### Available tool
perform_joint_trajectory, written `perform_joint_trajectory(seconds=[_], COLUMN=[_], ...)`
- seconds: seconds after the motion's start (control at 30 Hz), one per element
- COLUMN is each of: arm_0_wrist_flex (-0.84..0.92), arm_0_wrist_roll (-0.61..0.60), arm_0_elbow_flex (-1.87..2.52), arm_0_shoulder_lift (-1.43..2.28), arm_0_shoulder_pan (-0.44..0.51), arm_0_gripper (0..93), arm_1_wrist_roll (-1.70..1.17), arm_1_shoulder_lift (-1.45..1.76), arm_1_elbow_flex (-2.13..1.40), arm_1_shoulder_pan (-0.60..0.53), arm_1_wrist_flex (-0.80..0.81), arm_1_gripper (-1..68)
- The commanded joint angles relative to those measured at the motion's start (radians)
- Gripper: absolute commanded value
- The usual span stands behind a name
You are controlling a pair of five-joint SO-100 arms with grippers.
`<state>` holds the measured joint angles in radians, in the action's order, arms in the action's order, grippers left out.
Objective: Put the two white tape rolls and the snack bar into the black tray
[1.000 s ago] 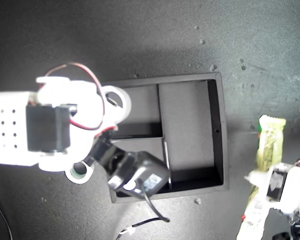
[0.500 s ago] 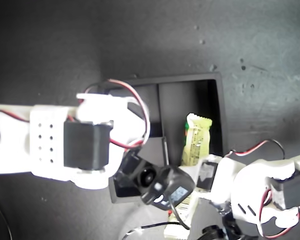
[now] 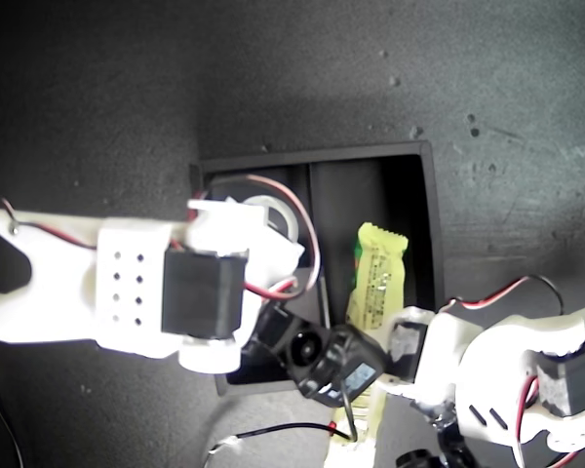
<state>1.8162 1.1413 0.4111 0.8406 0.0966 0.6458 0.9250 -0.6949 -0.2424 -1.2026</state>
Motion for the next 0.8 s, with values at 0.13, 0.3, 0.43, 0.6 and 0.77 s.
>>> perform_joint_trajectory(seconds=[0.13, 0.3, 0.43, 0.6, 0.77], arm_0_wrist_flex=[0.018, 0.018, 0.018, -0.006, -0.27], arm_0_wrist_roll=[-0.006, 0.012, 0.083, 0.238, 0.377], arm_0_elbow_flex=[0.066, 0.318, 0.586, 0.877, 1.197], arm_0_shoulder_lift=[0.118, 0.407, 0.735, 1.025, 1.17], arm_0_shoulder_pan=[0.011, 0.005, 0.038, 0.161, 0.333], arm_0_gripper=[20.8, 19.3, 17.6, 16.7, 16.7], arm_1_wrist_roll=[-0.417, -0.434, -0.426, -0.35, -0.189], arm_1_shoulder_lift=[0.015, 0.017, 0.167, 0.206, 0.219], arm_1_elbow_flex=[0.034, 0.166, 0.169, 0.344, 0.568], arm_1_shoulder_pan=[-0.003, 0.012, 0.032, 0.086, 0.14], arm_1_wrist_flex=[-0.29, -0.535, -0.6, -0.597, -0.6], arm_1_gripper=[31.9, 31.3, 27.7, 27.1, 21.1])
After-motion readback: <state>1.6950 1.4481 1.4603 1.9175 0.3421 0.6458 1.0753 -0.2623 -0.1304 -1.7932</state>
